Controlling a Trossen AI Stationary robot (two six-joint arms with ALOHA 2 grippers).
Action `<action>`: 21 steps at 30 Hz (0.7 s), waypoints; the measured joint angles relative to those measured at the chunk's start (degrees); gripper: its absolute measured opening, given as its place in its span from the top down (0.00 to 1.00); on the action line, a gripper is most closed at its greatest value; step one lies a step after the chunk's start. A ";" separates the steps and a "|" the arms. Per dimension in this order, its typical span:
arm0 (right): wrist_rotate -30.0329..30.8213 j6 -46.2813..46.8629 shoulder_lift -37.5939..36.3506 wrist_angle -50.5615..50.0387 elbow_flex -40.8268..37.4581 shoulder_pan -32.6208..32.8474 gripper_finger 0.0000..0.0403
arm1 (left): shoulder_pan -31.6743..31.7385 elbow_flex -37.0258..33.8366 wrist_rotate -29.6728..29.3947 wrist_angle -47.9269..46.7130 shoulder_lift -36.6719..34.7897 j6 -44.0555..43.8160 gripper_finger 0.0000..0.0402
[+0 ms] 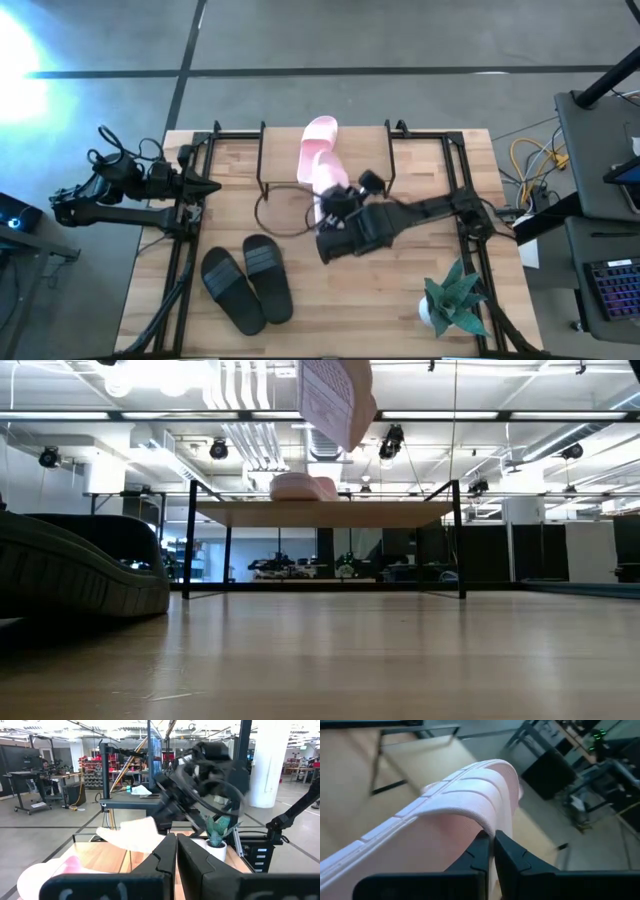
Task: Pick and place slides into the shelf
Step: Put the pink slide on the shelf
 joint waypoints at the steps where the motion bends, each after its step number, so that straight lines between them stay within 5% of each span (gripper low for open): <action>1: 0.18 -0.84 -0.33 -0.01 0.00 -1.16 0.97 | -0.01 0.00 0.01 0.00 0.00 0.01 1.00; 14: -1.95 -14.79 -0.94 0.02 0.00 -17.61 0.97 | -0.02 0.01 0.00 0.01 -0.02 0.00 1.00; 21: -7.85 -27.15 -0.05 -0.01 -0.24 -24.08 0.97 | -0.01 0.00 0.00 -0.01 -0.02 0.01 1.00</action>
